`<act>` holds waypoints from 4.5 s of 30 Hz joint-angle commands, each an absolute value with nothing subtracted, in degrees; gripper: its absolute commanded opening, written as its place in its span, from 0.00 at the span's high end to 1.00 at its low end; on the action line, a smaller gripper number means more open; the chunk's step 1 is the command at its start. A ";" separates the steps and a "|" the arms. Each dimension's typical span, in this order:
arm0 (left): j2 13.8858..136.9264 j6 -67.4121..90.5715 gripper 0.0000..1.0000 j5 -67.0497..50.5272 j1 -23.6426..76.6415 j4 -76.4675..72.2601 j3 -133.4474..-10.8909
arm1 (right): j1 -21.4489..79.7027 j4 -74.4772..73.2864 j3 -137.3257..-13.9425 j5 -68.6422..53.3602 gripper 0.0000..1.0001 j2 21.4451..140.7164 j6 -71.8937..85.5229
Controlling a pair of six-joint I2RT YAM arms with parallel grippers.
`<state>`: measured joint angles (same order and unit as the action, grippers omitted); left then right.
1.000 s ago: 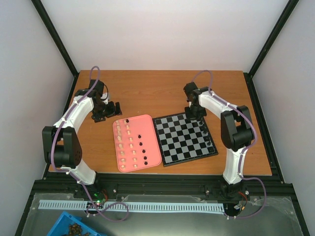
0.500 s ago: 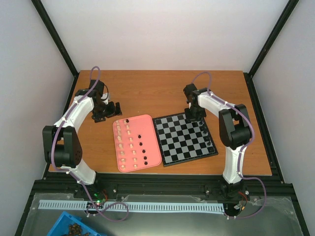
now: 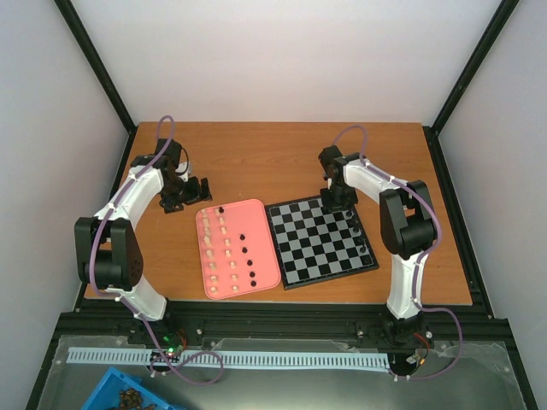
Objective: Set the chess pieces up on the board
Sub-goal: Place the chess piece on the chessboard, then pick up the chess piece from the storage box, then place the chess piece on the chessboard.
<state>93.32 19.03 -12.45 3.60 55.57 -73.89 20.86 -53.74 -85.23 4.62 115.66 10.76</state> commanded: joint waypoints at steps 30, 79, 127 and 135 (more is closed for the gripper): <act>92.30 19.31 0.00 -12.93 3.90 56.41 -75.93 | 49.67 -55.22 -108.82 -13.51 0.54 124.36 8.70; 92.18 19.20 0.00 -13.11 3.89 56.02 -75.32 | 50.00 -59.08 -116.05 -8.98 0.97 132.52 8.00; 94.39 19.06 0.00 -12.42 3.88 56.75 -76.80 | 18.38 -51.45 -79.58 2.11 0.97 111.02 7.17; 94.81 18.96 0.00 -12.22 3.92 57.09 -77.30 | 18.06 -51.35 -80.68 1.43 0.97 112.09 6.86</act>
